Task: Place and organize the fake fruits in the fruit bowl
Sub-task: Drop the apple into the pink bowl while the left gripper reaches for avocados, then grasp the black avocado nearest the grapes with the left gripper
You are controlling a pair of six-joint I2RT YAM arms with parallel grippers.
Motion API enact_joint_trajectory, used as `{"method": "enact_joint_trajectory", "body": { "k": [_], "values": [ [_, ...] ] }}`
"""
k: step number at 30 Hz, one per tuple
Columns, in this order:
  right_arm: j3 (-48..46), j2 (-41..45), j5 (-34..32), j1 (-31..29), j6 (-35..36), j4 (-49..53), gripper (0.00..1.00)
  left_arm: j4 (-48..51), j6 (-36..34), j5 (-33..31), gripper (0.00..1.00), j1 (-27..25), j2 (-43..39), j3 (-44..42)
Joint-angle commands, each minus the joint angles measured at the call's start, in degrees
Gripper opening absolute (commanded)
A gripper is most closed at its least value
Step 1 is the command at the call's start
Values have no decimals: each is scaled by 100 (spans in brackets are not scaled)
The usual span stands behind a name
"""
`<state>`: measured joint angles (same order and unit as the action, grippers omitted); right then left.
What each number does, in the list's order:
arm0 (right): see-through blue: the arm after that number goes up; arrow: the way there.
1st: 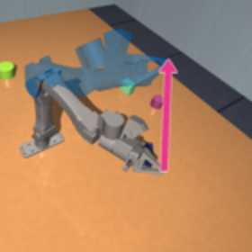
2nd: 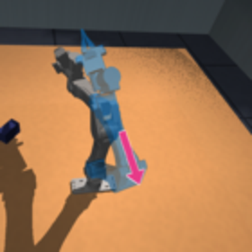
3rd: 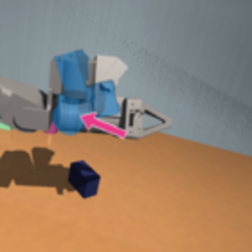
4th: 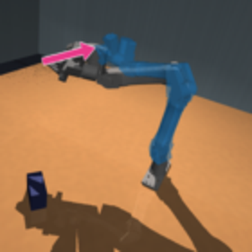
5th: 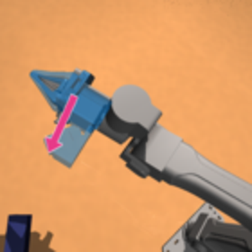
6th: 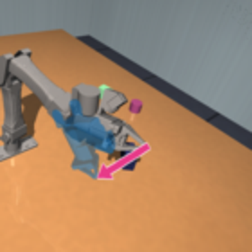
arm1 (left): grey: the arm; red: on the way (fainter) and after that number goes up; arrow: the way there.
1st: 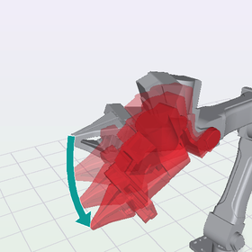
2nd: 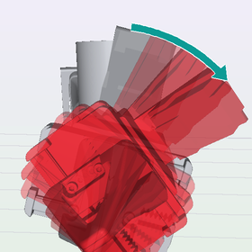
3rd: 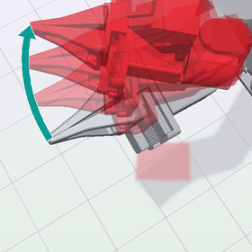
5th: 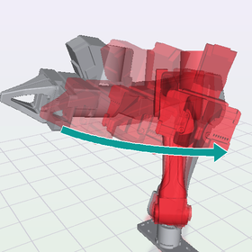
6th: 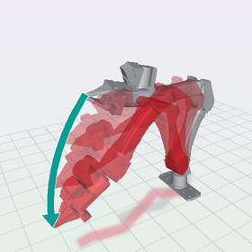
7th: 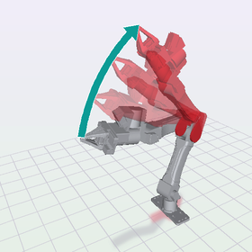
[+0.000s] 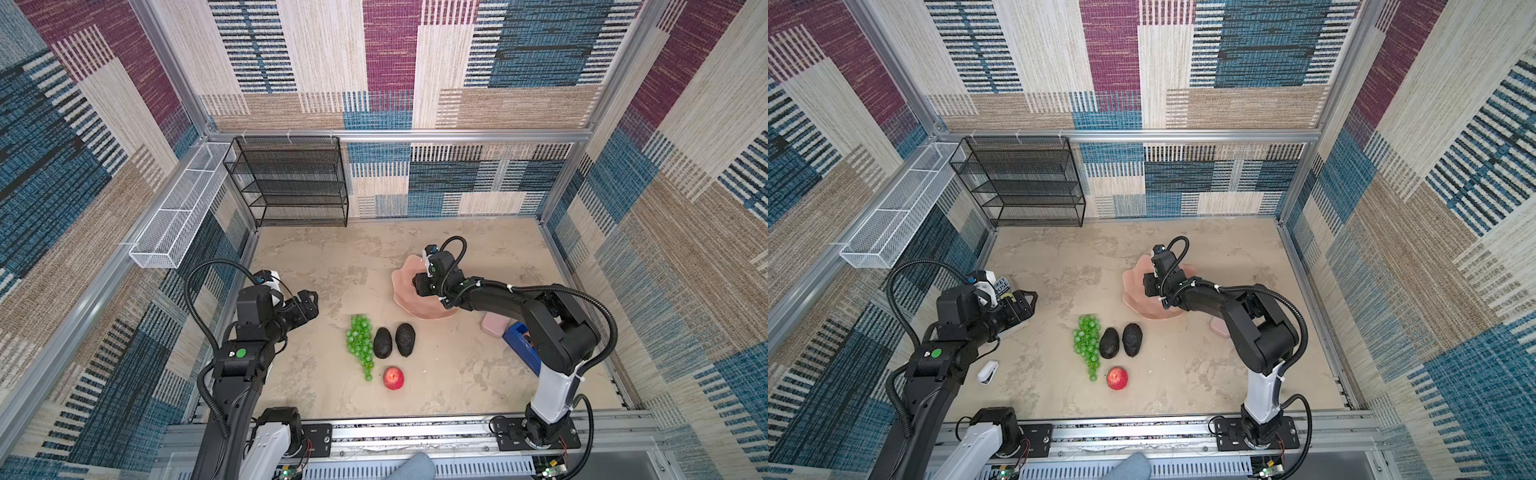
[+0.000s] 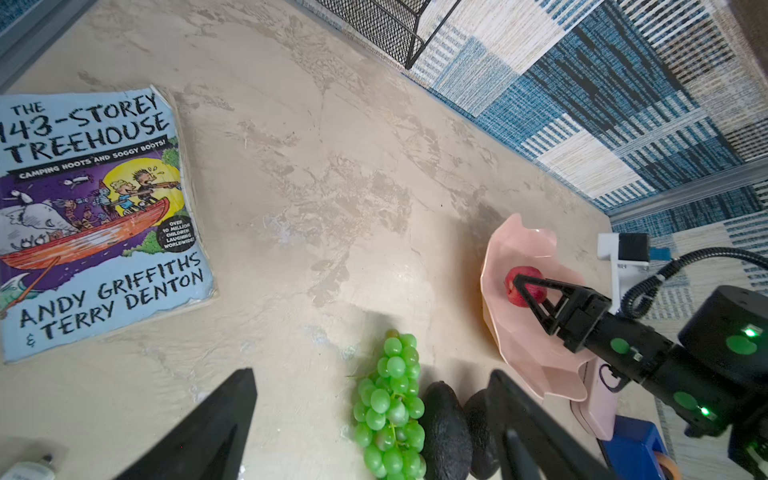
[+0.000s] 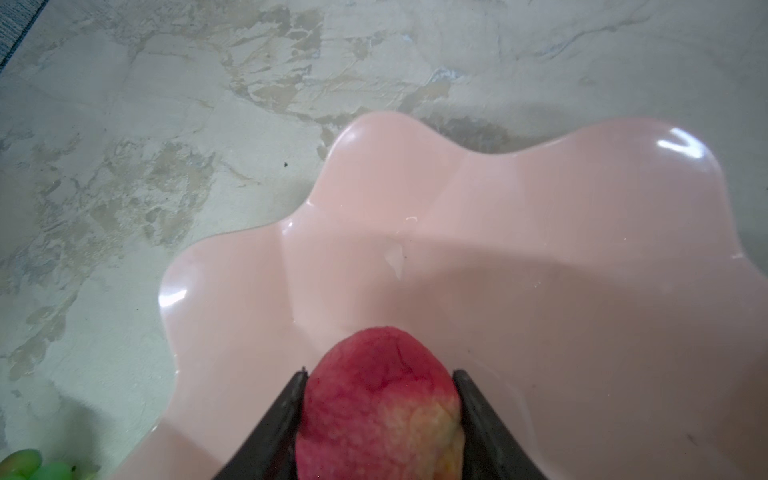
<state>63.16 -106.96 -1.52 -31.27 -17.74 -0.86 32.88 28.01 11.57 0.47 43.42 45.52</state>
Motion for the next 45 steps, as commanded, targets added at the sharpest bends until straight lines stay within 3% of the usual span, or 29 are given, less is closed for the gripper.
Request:
{"method": "enact_joint_trajectory", "body": {
  "k": [1, 8, 14, 18, 24, 32, 36, 45],
  "values": [
    [4, -110, 190, 15, 26, -361, 54, 53, 193, 250, 89, 6, -7, -63],
    [-49, -105, 340, 103, -53, -423, 68, 56, 344, 510, 85, -46, -26, -196],
    [-37, 446, 261, 220, -61, -331, 77, 52, 536, 566, 81, -364, 15, -298],
    [-353, 1238, 16, 237, -107, -463, 83, 51, 578, 254, 80, -1030, 185, -309],
    [-1165, 2445, -311, 247, -355, -561, 96, -32, 749, -532, 77, -2507, 832, -220],
    [-2043, 3510, -493, 252, -525, -610, 100, -291, 856, -1356, 66, -4025, 2158, 84],
    [-2128, 3671, -593, 252, -455, -557, 100, -309, 962, -1565, 62, -4467, 2787, 367],
    [-2222, 3829, -700, 251, -387, -497, 100, -307, 960, -1752, 55, -4835, 3824, 796]
  ]
}}
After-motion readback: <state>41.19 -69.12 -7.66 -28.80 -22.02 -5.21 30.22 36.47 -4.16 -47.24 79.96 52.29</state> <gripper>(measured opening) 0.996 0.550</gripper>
